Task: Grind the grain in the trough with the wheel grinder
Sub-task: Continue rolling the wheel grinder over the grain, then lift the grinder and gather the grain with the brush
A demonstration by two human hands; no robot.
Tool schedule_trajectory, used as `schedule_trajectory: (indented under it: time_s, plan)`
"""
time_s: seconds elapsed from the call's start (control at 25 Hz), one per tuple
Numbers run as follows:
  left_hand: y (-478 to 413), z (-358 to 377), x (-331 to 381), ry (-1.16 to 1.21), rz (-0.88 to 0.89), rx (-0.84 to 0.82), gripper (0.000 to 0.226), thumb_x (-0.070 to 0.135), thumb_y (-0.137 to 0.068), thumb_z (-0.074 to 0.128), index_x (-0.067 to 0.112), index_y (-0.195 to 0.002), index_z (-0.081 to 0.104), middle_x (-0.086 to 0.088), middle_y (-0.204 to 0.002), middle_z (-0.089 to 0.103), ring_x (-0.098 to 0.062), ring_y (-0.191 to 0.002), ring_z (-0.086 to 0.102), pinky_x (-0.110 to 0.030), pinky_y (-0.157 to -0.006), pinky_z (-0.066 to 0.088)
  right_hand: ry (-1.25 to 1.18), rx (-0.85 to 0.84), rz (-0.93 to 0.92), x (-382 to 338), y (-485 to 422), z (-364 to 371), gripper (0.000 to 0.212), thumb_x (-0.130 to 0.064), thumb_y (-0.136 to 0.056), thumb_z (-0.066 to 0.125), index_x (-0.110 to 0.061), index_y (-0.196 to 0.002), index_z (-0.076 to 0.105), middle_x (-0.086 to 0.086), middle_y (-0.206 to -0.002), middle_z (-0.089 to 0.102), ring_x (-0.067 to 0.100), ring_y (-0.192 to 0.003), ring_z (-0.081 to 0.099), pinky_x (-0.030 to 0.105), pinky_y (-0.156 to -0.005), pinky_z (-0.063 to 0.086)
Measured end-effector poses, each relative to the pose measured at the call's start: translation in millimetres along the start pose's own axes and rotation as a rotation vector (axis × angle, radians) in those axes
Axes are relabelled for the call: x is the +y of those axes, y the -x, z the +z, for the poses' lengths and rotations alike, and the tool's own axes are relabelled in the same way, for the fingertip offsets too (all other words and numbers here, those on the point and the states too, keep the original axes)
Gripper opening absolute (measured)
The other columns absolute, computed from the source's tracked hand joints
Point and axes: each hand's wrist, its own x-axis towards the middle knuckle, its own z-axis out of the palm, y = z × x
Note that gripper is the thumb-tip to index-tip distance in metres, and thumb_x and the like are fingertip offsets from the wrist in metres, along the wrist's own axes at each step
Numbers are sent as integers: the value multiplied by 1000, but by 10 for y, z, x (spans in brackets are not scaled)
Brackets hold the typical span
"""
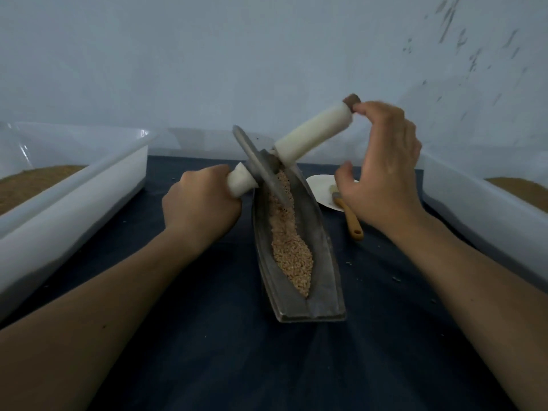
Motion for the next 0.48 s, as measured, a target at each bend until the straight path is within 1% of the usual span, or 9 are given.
schedule_trajectory:
  time_s: [0.04, 0.08, 0.12, 0.16, 0.2, 0.24, 0.32, 0.4, 0.48]
  plan:
    - [1, -7, -29, 58, -42, -14, 9, 29, -81, 60, 29, -75, 53, 10, -68, 55, -11, -59, 48, -25, -50, 31, -10, -14, 41, 53, 4, -17, 50, -12, -82, 62, -19, -129, 47, -1, -116, 57, 20, -106, 52, 48, -86, 48]
    - [1, -16, -50, 120, -85, -28, 10, 29, -80, 61, 30, -74, 53, 10, -69, 56, -12, -61, 51, -26, -51, 35, -21, -73, 101, 107, -13, -32, 32, -16, -87, 59, -20, -117, 49, -4, -97, 59, 18, -89, 55, 47, -73, 50]
    - [0, -20, -69, 183, -125, -40, 10, 29, -79, 62, 30, -74, 53, 10, -69, 58, -13, -63, 54, -28, -53, 39, -23, -162, 180, 151, -55, -47, 18, -20, -90, 57, -22, -107, 49, -6, -83, 59, 17, -76, 56, 42, -64, 50]
    - [-3, -25, -82, 241, -156, -50, 10, 29, -78, 63, 30, -74, 54, 10, -70, 59, -15, -64, 57, -28, -54, 41, -2, -286, 271, 177, -115, -68, 10, -25, -92, 56, -24, -100, 50, -7, -78, 59, 16, -70, 57, 37, -59, 49]
    - [-6, -24, -92, 294, -182, -57, 10, 29, -78, 64, 29, -74, 55, 9, -70, 61, -16, -65, 58, -28, -55, 42, 42, -452, 358, 187, -180, -91, 7, -30, -93, 56, -25, -97, 52, -6, -78, 62, 14, -69, 58, 34, -59, 47]
    - [-10, -24, -102, 344, -209, -62, 10, 28, -77, 65, 28, -72, 56, 8, -68, 62, -17, -66, 60, -29, -54, 43, 92, -640, 419, 180, -238, -119, 10, -34, -93, 55, -25, -97, 55, -4, -78, 67, 14, -68, 61, 31, -59, 46]
    - [-22, -20, -118, 436, -264, -78, 9, 26, -75, 68, 24, -72, 59, 4, -66, 64, -20, -65, 64, -36, -55, 53, 159, -987, 465, 119, -318, -171, 23, -40, -95, 50, -19, -98, 58, 0, -66, 73, 16, -57, 69, 27, -56, 46]
    - [-35, -15, -134, 510, -310, -99, 9, 26, -73, 69, 23, -74, 61, 1, -66, 65, -24, -65, 66, -44, -58, 59, 194, -1209, 466, 28, -371, -208, 33, -44, -95, 48, -13, -99, 57, 3, -64, 74, 17, -53, 72, 25, -54, 48]
    - [-44, -1, -155, 576, -340, -111, 10, 26, -71, 69, 22, -75, 61, -1, -66, 66, -25, -65, 67, -43, -58, 59, 222, -1325, 442, -44, -380, -221, 31, -42, -94, 53, -11, -98, 55, 6, -68, 75, 20, -58, 74, 26, -54, 51]
